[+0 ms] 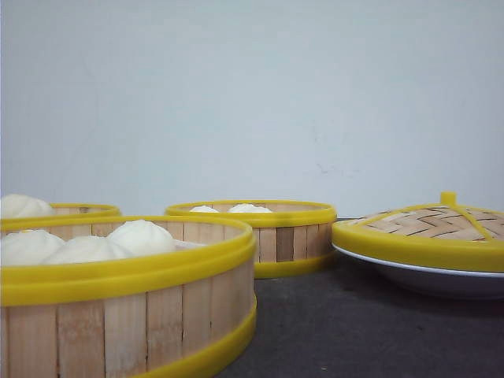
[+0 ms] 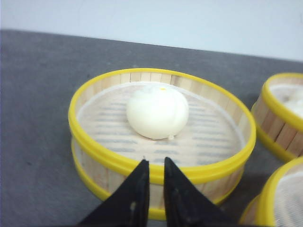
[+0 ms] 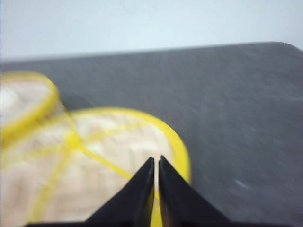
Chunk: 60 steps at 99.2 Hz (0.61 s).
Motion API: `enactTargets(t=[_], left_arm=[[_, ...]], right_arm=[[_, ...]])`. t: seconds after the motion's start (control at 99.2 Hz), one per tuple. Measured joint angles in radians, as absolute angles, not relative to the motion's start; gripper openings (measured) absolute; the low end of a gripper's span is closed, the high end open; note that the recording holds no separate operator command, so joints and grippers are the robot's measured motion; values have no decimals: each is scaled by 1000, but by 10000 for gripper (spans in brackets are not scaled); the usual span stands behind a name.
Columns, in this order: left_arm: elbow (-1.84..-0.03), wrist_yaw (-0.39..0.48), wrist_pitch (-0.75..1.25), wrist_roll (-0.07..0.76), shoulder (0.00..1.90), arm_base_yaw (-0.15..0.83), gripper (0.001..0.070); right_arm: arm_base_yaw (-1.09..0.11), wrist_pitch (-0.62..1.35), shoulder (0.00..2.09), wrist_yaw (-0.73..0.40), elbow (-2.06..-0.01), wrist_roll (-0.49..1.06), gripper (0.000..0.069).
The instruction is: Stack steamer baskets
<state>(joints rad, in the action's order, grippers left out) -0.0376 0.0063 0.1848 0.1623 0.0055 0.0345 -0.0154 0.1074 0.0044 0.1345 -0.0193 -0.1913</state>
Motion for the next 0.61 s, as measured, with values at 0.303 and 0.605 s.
enactTargets(t=[0.303,0.605], left_arm=[[-387,58,237,313,76,35,24],[-796,58,590,129,393,35,24]], right_arm=[[-16,137,67,214,-336,-349,10],[-16,402,382,209,-691,-253,10]])
